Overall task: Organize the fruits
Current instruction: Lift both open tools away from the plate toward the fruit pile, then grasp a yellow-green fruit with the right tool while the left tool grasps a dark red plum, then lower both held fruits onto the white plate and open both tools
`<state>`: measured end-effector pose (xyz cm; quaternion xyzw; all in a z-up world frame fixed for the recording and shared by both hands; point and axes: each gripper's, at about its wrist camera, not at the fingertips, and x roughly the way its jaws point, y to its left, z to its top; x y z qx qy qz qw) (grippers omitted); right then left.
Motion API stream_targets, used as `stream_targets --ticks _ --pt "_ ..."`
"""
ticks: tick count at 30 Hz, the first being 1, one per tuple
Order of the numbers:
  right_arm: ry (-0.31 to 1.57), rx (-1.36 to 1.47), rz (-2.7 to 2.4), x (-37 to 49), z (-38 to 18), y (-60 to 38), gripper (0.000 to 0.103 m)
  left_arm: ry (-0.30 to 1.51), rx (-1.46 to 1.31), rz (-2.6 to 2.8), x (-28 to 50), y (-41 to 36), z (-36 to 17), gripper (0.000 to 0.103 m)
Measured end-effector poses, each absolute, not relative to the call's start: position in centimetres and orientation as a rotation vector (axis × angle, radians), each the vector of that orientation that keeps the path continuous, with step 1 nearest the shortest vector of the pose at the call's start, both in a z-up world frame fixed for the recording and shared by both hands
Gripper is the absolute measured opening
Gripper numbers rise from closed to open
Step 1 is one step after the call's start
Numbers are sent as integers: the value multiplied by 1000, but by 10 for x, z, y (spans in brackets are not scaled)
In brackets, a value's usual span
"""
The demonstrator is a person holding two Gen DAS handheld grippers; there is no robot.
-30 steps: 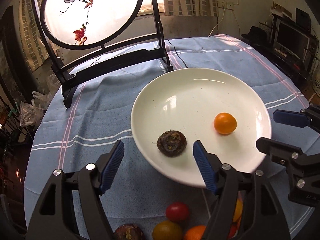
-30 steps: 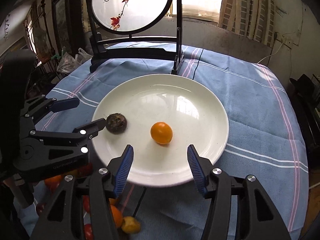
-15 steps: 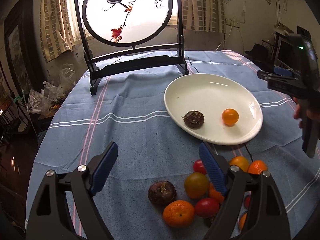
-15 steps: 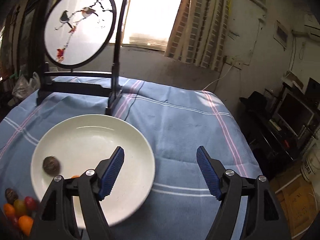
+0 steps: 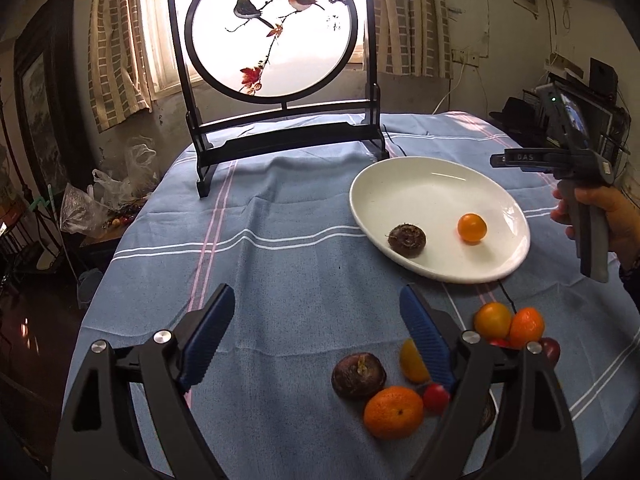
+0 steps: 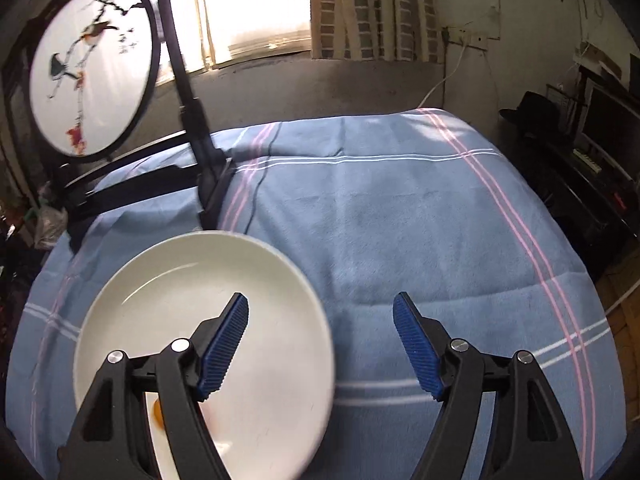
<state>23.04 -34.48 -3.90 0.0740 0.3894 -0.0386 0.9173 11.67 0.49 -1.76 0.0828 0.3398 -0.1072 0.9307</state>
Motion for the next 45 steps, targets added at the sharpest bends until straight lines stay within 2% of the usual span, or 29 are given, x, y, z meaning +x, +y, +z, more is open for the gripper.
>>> stream_targets --ticks 4,9,12,16,20,22,23,24,25,26,31,37,45 --pt "856 1 157 135 -30 -293 80 732 223 -308 76 1 -30 82" --pt "920 -243 342 25 -46 -236 80 795 328 -433 24 -18 -58 82" --pt "966 -288 373 -4 -62 -223 73 826 356 -477 6 -26 -73 82" --pt "1022 -255 371 -2 -79 -221 55 864 331 -467 9 -29 -85 82" --pt "1031 -224 398 4 -89 -220 52 883 305 -465 18 -29 -88 82" --pt "1029 -227 415 5 -92 -216 46 889 293 -468 22 -29 -89 79" --pt "1017 -232 421 5 -91 -216 43 897 289 -476 23 -31 -90 67" --pt "1018 -233 440 5 -91 -214 35 912 287 -489 25 -33 -92 56" --pt "1021 -236 452 5 -90 -214 26 936 286 -500 26 -35 -94 40" --pt "1025 -242 464 5 -90 -212 25 934 289 -490 26 -37 -95 40" --pt "1010 -247 446 0 -87 -215 24 943 288 -518 17 -40 -91 39" --pt "934 -194 419 -1 -63 -225 24 844 280 -488 18 -52 -58 39" --pt "739 -61 222 48 -18 -226 24 739 91 -225 98 -74 -7 40"
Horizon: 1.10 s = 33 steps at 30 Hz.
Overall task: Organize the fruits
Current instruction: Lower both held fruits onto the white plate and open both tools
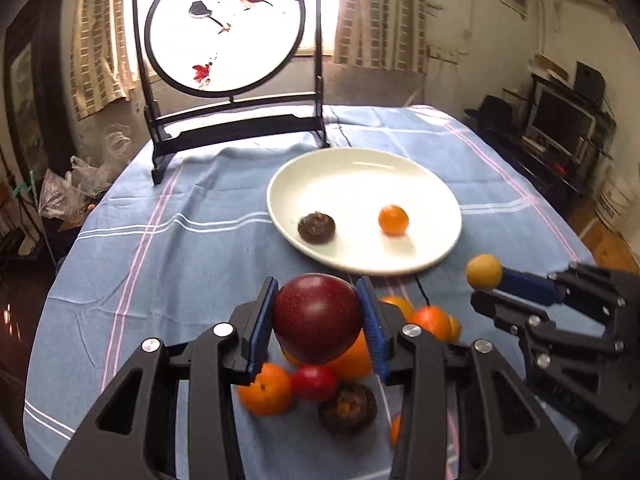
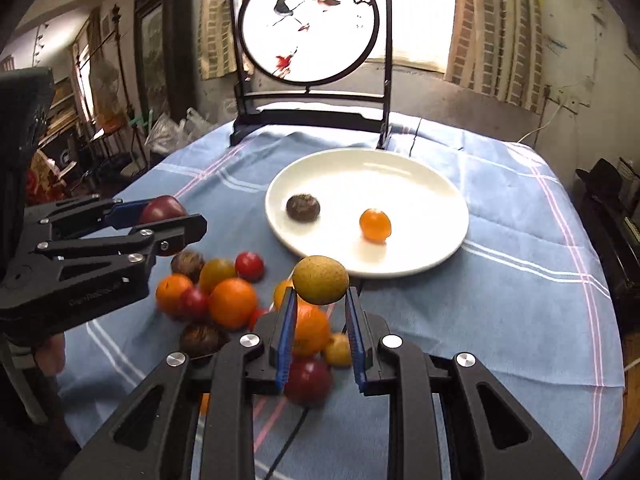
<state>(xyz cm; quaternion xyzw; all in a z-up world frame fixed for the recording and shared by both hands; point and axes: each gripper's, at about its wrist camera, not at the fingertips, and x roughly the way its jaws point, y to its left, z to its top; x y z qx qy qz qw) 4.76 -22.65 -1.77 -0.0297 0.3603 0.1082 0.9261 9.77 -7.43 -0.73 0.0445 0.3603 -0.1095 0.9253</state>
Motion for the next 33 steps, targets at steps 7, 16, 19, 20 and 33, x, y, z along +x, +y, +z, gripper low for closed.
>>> stream_targets --ticks 7,16,19,20,33 --pt "691 30 111 100 -6 -232 25 747 51 -83 156 -81 -8 40" --pt "737 75 90 131 -22 -238 25 771 78 -83 190 -92 -21 40" --pt "755 77 83 140 -29 -240 25 766 94 -91 196 -98 -24 40" --pt "758 78 79 143 -30 -242 25 764 99 -97 197 -101 -24 40" --pt "797 64 66 179 -37 -247 25 739 155 -102 212 -115 -31 41"
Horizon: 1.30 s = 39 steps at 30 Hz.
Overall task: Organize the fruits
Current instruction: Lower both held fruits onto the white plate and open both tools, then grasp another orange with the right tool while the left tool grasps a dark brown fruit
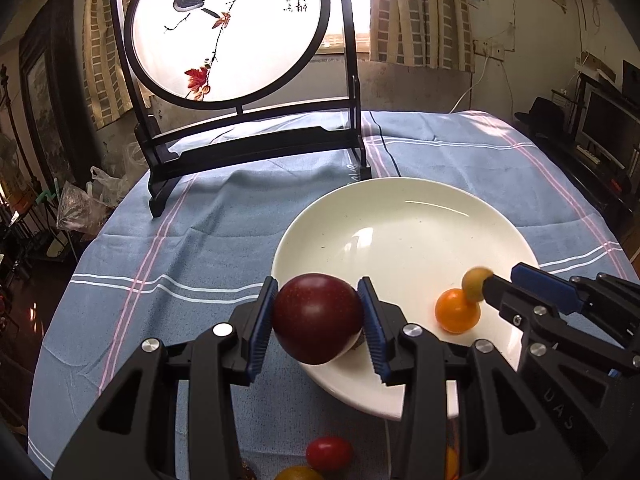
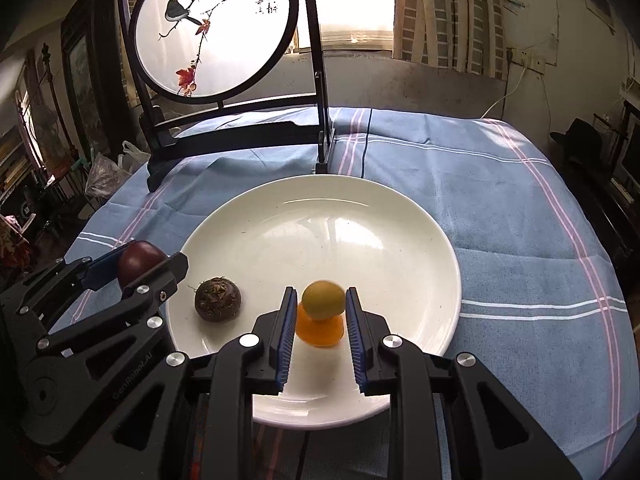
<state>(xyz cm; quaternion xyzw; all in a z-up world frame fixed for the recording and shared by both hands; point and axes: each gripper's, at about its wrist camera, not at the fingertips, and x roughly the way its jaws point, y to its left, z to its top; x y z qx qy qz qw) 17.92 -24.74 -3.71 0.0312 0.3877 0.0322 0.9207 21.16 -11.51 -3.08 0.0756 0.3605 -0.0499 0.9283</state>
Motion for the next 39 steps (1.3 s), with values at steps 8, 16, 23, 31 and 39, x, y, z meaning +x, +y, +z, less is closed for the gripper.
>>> stream_targets --ticks 8,16,23,31,39 --pt "779 60 51 181 -28 -248 33 704 148 -82 209 -109 -23 68" --pt "734 41 57 147 -8 -251 50 654 152 -85 184 -105 -11 72" --pt "706 -4 160 85 5 -239 57 597 148 -110 139 -79 5 80" --pt "815 -146 331 -1 -39 -199 61 576 152 -151 74 -18 1 88" --pt "999 -80 378 -7 -95 -181 60 670 213 -210 32 10 -41 88"
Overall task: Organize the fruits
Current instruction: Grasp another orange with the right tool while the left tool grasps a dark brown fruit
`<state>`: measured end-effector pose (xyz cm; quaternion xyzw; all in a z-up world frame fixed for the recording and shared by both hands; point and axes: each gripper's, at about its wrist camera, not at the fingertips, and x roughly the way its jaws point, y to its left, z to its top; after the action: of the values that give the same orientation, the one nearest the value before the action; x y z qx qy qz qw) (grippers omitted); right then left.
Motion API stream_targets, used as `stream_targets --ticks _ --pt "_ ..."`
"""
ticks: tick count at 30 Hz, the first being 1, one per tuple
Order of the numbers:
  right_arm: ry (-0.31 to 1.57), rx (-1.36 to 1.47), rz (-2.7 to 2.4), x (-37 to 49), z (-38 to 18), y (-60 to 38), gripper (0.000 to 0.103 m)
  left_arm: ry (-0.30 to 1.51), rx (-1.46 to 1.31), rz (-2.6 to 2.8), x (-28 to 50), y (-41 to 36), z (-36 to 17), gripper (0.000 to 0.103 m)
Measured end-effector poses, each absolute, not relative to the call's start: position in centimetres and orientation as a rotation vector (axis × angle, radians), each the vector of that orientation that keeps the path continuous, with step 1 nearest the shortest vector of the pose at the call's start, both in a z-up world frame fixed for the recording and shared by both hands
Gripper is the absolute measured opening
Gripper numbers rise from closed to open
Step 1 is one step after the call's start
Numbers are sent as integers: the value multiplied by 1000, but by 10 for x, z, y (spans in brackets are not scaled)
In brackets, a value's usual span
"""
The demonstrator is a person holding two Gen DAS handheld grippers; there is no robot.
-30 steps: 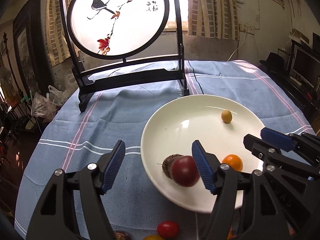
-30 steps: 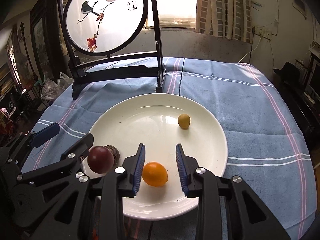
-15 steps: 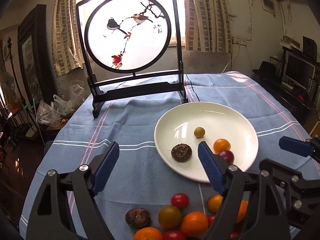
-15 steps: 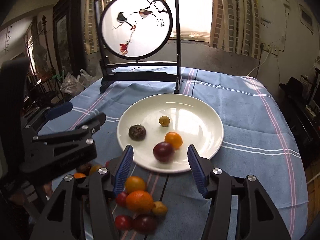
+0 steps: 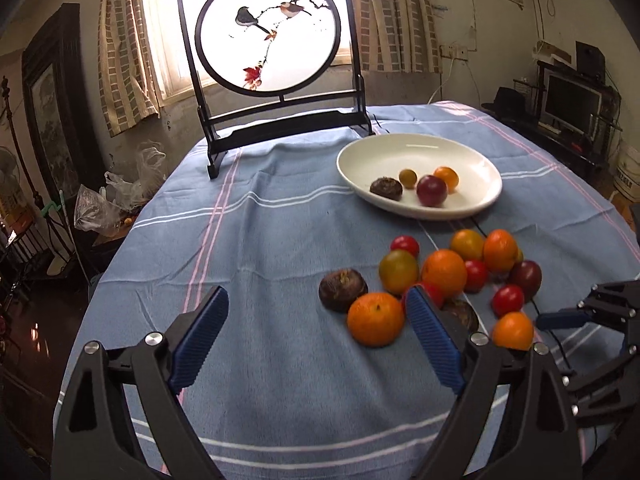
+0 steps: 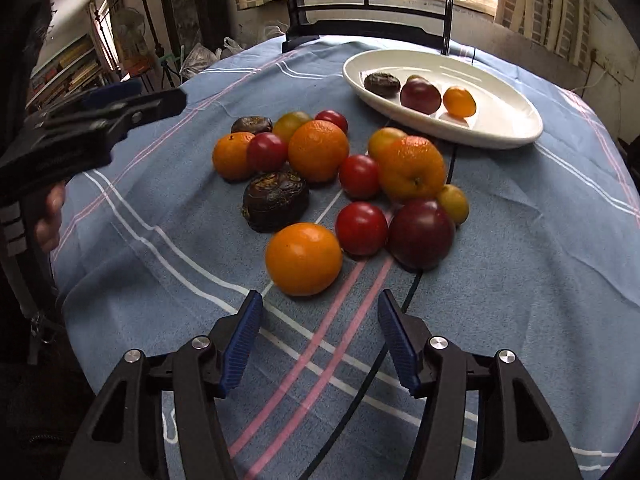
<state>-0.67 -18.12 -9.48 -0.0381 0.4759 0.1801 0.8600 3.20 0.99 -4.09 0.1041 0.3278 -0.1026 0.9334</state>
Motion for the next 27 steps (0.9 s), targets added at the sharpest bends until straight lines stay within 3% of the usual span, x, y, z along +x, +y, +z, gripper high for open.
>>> stream_targets --ticks 2,6,13,15,20,27 --pt "989 -62 378 -2 -95 -178 59 707 214 -256 26 6 -49 88" --pt "978 -51 413 2 -93 -175 39 740 232 -343 14 -15 -61 88" --pt "955 -47 368 -9 -82 -199 38 801 243 -412 22 -55 -75 87" --pt "942 -27 342 -13 -77 -212 39 833 249 -409 28 -64 -82 81" --pt "934 -13 334 -16 -75 -223 39 956 189 -398 53 -73 -99 47" --pt "922 -12 343 -20 -73 -224 39 910 201 -396 44 -76 -87 43"
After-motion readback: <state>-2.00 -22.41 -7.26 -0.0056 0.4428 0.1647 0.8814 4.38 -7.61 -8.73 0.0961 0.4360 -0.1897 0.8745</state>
